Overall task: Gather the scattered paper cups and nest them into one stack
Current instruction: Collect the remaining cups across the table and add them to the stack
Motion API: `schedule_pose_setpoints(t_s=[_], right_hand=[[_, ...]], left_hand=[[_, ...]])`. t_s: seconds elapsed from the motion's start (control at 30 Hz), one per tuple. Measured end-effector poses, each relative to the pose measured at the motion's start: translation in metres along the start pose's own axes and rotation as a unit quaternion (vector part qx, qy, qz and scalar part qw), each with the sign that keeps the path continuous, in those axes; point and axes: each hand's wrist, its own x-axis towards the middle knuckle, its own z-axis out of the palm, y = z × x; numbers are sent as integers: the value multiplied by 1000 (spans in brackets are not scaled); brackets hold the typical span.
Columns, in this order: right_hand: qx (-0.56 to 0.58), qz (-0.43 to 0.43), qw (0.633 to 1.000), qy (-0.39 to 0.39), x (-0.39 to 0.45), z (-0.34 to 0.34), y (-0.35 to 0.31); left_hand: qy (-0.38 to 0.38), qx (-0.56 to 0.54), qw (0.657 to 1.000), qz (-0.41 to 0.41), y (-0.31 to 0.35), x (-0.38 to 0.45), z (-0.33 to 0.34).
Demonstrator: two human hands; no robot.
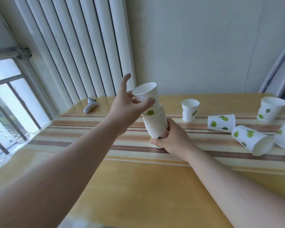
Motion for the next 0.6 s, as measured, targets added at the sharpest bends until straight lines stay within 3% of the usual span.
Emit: schedule_pose_setpoints(t_s=[0.33, 0.5, 0.6], right_hand=[[27, -5, 999, 23, -10, 2, 10], [23, -5, 999, 35, -5, 4, 14], [14, 2, 1000, 15, -2, 1, 17]], left_hand=[[-89, -48, 994, -33, -53, -8, 19], [-201, 29, 977, -61, -94, -16, 26], [-185, 78, 978, -56, -111, -18, 31]])
